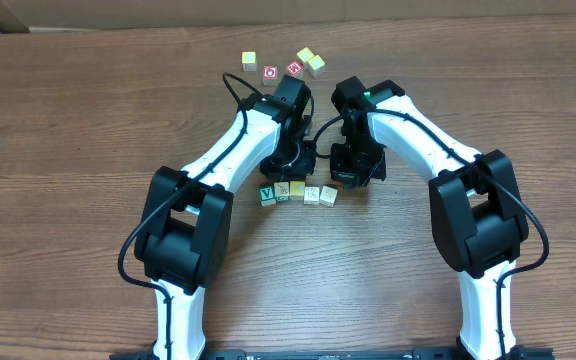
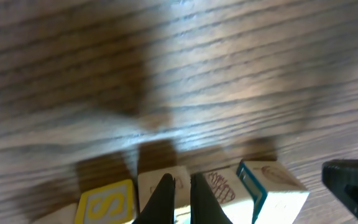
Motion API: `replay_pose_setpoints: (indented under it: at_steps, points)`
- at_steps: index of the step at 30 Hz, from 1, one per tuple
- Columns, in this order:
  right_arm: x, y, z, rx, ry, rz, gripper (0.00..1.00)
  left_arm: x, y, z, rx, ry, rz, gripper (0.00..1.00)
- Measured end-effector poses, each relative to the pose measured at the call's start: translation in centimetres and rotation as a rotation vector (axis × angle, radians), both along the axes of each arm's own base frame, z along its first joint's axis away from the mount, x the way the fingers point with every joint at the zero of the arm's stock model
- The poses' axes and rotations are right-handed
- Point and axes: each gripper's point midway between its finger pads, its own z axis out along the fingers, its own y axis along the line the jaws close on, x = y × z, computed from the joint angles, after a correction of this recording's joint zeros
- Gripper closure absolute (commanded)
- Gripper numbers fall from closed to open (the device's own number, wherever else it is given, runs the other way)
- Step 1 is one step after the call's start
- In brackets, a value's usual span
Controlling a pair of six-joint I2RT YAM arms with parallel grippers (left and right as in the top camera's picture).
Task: Flip 5 blocks
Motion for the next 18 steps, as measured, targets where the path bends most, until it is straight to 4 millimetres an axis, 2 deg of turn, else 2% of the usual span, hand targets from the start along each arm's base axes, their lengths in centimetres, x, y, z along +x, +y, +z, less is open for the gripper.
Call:
replay_pose_setpoints:
  at_steps: [5,14,18]
  points:
    - [-0.1,-0.1,0.0,-0.003,0.006,0.0,0.96,-0.6,0.3,-0.1,0.011,0.024,0.0,0.96]
    - [-0.2,-0.1,0.0,-0.005,0.01,0.0,0.96,-0.4,0.3,0.0,0.008,0.017,0.002,0.96]
    - [-0.4,-0.2,0.6,-0.011,0.021,0.003,0.96,0.9,0.4,1.6,-0.003,-0.007,0.023,0.96]
